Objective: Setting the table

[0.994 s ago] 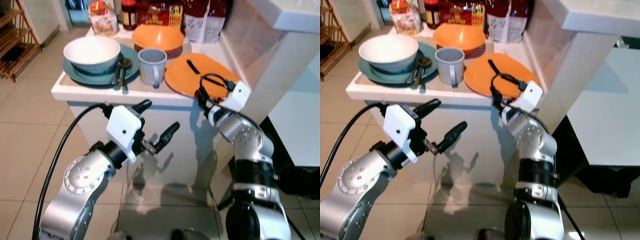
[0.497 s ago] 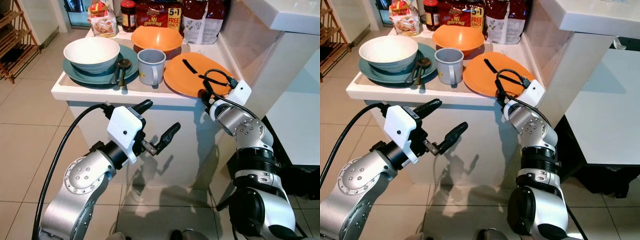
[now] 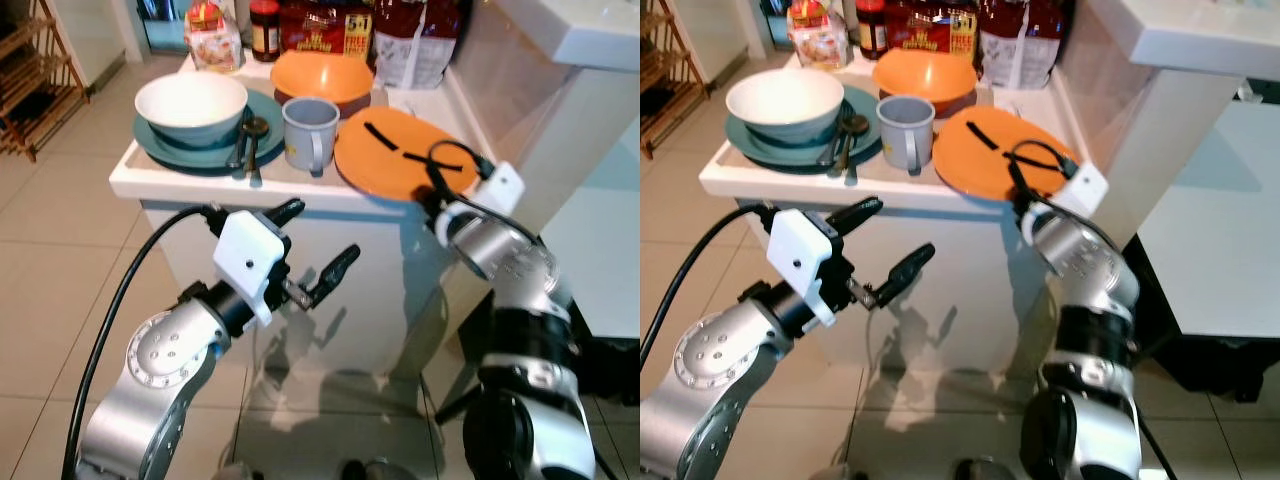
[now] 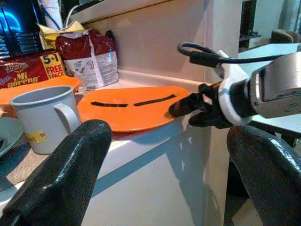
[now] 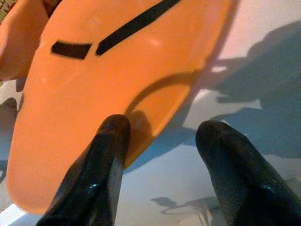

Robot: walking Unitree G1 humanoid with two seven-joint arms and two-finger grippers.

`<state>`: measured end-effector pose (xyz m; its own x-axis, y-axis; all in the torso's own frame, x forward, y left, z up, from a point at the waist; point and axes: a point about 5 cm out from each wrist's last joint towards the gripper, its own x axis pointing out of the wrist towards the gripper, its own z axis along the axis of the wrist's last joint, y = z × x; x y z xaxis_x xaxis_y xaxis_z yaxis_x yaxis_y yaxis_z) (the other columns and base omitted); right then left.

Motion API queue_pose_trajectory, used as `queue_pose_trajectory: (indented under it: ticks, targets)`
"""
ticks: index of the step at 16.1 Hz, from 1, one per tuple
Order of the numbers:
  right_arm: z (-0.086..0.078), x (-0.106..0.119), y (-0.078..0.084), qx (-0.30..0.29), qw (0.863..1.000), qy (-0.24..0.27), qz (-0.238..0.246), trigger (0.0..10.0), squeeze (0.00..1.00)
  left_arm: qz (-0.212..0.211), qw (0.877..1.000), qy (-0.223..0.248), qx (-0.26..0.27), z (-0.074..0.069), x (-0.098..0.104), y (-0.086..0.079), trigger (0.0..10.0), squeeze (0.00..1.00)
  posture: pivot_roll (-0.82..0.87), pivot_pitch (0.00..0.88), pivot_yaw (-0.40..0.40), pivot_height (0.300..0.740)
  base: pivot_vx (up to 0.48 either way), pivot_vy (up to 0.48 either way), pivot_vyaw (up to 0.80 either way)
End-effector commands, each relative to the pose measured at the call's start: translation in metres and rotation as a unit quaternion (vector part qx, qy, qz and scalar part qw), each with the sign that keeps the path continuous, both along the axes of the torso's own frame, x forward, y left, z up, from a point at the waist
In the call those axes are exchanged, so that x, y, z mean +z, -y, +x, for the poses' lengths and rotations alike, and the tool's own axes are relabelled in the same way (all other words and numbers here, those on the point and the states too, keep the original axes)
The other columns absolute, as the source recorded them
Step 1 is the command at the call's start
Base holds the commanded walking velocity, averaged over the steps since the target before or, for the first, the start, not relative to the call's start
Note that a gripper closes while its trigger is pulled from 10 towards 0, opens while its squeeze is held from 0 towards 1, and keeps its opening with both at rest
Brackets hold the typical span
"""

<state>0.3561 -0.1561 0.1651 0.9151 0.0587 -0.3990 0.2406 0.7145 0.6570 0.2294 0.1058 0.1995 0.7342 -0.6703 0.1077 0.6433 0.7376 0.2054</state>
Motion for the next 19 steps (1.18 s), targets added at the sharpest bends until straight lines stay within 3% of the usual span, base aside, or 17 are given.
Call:
queue_pose_trajectory:
  ticks: [1,6,7,8,15,16,17,19]
  targets:
    - [-0.008,-0.011,0.006,-0.006,0.999,-0.033,-0.006,0.0,0.0,0.002,1.0,0.007,-0.004,-0.001,0.002,0.001,10.0,0.0,0.04,0.05,-0.057,0.74,0.0,0.0,0.0]
    - [-0.022,-0.017,0.009,-0.014,0.999,-0.051,0.006,0.0,0.0,0.004,1.0,0.01,-0.005,0.001,0.003,0.001,10.0,0.0,0.04,0.052,-0.052,0.74,0.0,0.0,0.0]
    - [-0.021,-0.016,0.009,-0.013,0.999,-0.048,0.006,3.1,0.0,0.004,1.0,0.01,-0.004,0.001,0.003,0.001,10.0,0.0,0.04,0.053,-0.051,0.74,0.0,0.0,0.0]
    - [-0.02,-0.013,0.008,-0.01,0.999,-0.043,0.004,10.0,0.0,0.004,1.0,0.012,-0.003,0.001,0.004,0.001,10.0,0.0,0.04,0.053,-0.052,0.74,0.0,0.0,0.0]
    - [-0.009,-0.004,0.009,-0.011,1.0,-0.012,0.009,10.0,0.0,0.004,1.0,0.022,0.013,0.004,0.007,-0.002,10.0,0.0,0.04,0.054,-0.051,0.74,0.0,0.0,0.0]
    - [-0.007,-0.004,0.009,-0.011,1.0,-0.011,0.01,10.0,0.56,0.004,1.0,0.022,0.013,0.004,0.007,-0.002,10.0,0.0,0.04,0.054,-0.05,0.74,0.0,0.0,0.0]
    - [-0.005,-0.005,0.008,-0.01,1.0,-0.009,0.014,10.0,1.0,0.004,1.0,0.023,0.014,0.005,0.007,-0.002,10.0,0.0,0.05,0.055,-0.051,0.74,0.0,0.0,0.0]
    - [-0.003,-0.005,0.007,-0.009,1.0,-0.003,0.024,10.0,1.0,0.005,1.0,0.025,0.017,0.006,0.008,-0.002,10.0,0.0,0.05,0.057,-0.052,0.74,0.0,0.0,0.0]
